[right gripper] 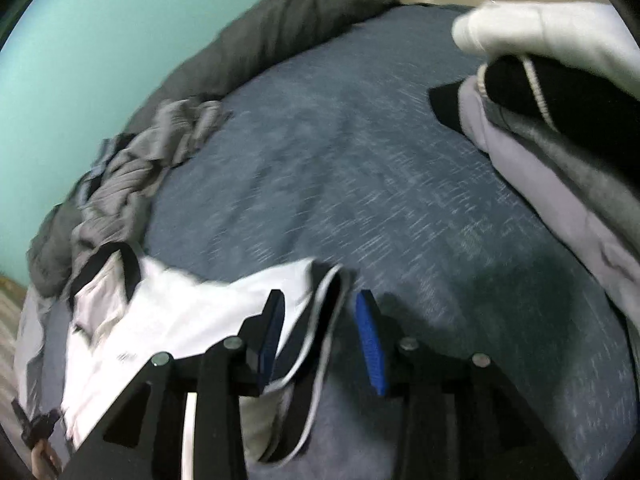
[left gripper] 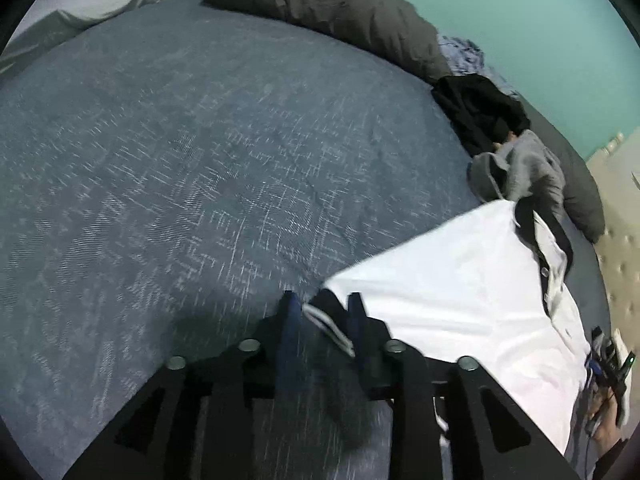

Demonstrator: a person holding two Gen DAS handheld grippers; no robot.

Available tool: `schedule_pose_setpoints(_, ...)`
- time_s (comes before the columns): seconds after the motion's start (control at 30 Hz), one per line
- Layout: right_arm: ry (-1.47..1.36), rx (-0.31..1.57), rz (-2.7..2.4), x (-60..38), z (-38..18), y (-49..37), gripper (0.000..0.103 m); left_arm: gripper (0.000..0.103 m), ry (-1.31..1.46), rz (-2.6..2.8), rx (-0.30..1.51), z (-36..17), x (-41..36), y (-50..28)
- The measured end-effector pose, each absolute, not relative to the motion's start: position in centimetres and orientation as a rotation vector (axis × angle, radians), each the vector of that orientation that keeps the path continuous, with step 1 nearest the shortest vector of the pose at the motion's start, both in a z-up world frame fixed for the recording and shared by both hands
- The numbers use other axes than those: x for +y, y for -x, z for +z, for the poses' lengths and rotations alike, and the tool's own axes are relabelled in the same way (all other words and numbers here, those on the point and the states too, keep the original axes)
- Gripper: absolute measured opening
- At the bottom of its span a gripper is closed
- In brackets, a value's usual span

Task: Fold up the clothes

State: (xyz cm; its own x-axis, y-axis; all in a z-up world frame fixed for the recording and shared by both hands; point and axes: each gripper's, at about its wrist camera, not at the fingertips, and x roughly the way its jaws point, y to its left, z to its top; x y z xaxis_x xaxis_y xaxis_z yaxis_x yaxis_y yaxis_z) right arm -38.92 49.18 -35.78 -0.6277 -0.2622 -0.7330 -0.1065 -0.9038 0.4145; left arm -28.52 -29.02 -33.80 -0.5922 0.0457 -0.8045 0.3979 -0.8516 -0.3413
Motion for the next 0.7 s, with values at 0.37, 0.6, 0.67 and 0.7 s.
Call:
schedule_pose_setpoints(0.37,-1.412,-0.516,-2.474,44.8,-37.1,35.2,0.002,0.040,-1.435,-2.585,0.731,-32.0,-25.0,21.4)
schedule_pose_setpoints(0.6,-1.487,-0.619,-2.528,46.6,-37.4,33.5,0.003,0.040,-1.550,-2.612,0.731,-31.5,-22.5,18.6)
schedule_pose_setpoints(0.67,-1.510,-0.603,-2.540,46.5,-36.8,32.7,0.009,0.040,-1.576,-2.605,0.744,-31.5,-22.1,17.4)
schedule_pose_setpoints(0.7,-1.497,-0.603,-2.539,46.4,-36.2,32.0,0.014,0.040,-1.592,-2.601,0.745,-31.5,-21.8,16.7)
